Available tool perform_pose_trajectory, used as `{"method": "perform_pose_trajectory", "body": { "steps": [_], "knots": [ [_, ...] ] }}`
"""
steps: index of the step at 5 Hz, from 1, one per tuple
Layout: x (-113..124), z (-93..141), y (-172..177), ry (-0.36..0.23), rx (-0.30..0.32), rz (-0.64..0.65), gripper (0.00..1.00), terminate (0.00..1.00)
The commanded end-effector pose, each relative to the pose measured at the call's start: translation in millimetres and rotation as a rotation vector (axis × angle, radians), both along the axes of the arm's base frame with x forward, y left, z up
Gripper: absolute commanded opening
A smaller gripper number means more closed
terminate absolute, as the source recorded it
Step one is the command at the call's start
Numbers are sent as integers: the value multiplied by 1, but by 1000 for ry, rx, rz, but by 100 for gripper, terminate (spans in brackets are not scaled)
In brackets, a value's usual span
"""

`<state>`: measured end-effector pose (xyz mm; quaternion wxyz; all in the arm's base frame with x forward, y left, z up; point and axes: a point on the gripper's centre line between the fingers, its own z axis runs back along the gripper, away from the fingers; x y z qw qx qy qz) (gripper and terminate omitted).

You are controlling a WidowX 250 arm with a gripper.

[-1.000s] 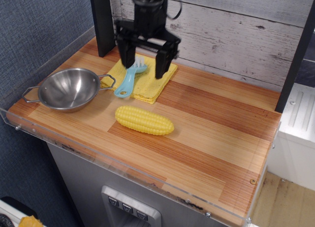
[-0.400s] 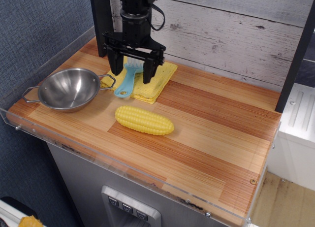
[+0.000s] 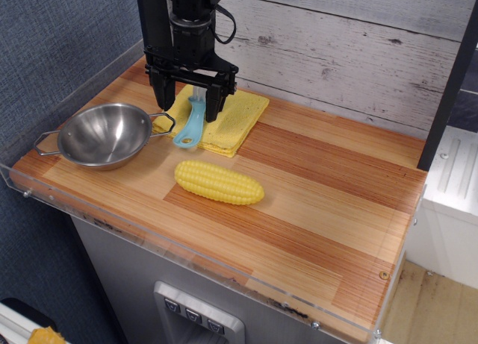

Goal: Pick up the spatula and move it to the lower right corner of the table

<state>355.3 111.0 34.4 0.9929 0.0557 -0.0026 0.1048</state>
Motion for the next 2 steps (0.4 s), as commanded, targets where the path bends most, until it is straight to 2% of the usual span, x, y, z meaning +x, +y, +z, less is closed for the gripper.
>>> {"method": "perform_pose_trajectory", "body": {
  "steps": [1,2],
  "knots": [
    [9,1,5,-30,14,2,100,0],
    [12,-6,-2,-14,14,-15,100,0]
  ]
}}
